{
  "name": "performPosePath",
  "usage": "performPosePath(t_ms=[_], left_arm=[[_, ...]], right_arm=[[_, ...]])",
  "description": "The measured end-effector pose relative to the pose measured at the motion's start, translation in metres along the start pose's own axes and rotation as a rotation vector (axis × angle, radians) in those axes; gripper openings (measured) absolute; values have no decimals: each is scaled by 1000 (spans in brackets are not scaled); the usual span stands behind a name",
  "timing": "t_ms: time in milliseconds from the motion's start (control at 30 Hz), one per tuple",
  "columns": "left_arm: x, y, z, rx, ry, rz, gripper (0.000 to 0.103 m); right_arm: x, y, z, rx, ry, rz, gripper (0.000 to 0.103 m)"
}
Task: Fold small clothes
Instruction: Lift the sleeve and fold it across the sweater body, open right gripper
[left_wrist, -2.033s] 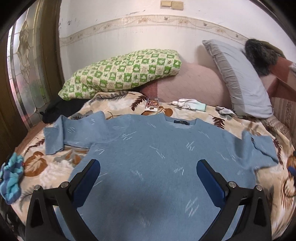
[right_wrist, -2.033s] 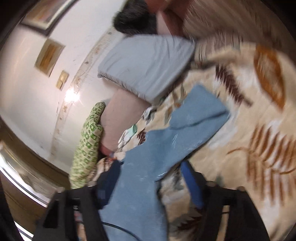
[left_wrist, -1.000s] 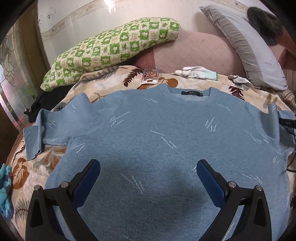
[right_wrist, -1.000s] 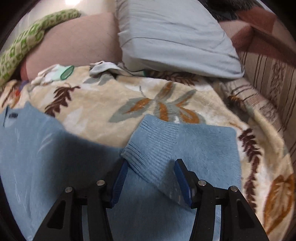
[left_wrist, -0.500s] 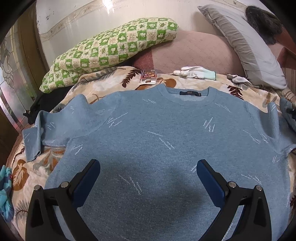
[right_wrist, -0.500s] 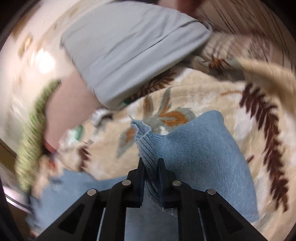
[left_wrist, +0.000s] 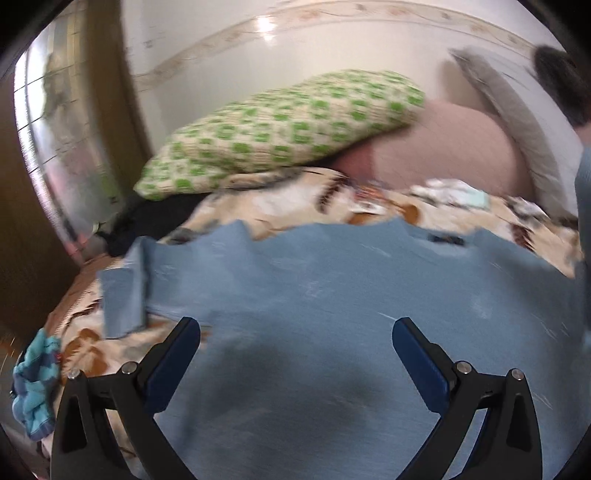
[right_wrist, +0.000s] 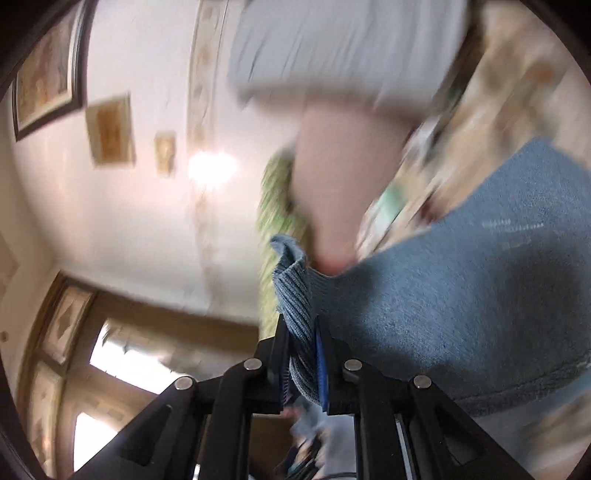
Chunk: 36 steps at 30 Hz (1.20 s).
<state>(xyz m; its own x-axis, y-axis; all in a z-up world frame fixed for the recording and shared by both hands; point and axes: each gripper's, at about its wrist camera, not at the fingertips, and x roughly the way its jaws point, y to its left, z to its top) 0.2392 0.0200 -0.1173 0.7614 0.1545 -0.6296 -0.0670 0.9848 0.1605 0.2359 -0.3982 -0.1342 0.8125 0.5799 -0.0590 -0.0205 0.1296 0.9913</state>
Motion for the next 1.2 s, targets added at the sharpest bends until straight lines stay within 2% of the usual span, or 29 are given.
performPosePath(t_ms=[67, 200, 267, 300, 333, 367, 400, 433, 467, 567, 767, 867, 967, 1133, 1200], left_arm=[[4, 25, 4, -43, 4, 36, 103], [11, 77, 3, -138, 19, 89, 103], [16, 101, 2, -168, 32, 126, 103], [19, 111, 1, -184, 39, 138, 103], [22, 126, -1, -215, 50, 150, 103], [23, 134, -2, -236, 55, 155, 103], [24, 141, -4, -260, 61, 157, 103], [24, 147, -5, -279, 66, 154, 103], [25, 150, -7, -290, 70, 152, 103], [21, 147, -8, -275, 57, 150, 103], [25, 116, -6, -206, 60, 106, 103], [24, 91, -5, -143, 56, 73, 103], [28, 66, -6, -111, 65, 49, 103], [45, 24, -4, -54, 83, 32, 103], [56, 13, -3, -42, 107, 18, 103]], right_arm=[[49, 15, -26, 10, 74, 51, 13], [167, 46, -77, -1, 203, 85, 13], [215, 54, -100, -33, 252, 47, 17], [245, 54, -116, -62, 290, -4, 19], [271, 52, -133, -100, 335, -77, 29], [291, 49, -145, -122, 375, -138, 53], [302, 44, -153, -124, 398, -173, 65], [308, 39, -159, -123, 406, -195, 69], [316, 35, -170, -138, 424, -208, 69], [301, 37, -174, -228, 421, -255, 69], [200, 34, -134, -415, 340, -456, 69], [142, 13, -108, -394, 318, -552, 69], [106, -21, -89, -303, 301, -584, 69], [86, -61, -77, -224, 257, -615, 69], [81, -71, -76, -252, 236, -642, 62]])
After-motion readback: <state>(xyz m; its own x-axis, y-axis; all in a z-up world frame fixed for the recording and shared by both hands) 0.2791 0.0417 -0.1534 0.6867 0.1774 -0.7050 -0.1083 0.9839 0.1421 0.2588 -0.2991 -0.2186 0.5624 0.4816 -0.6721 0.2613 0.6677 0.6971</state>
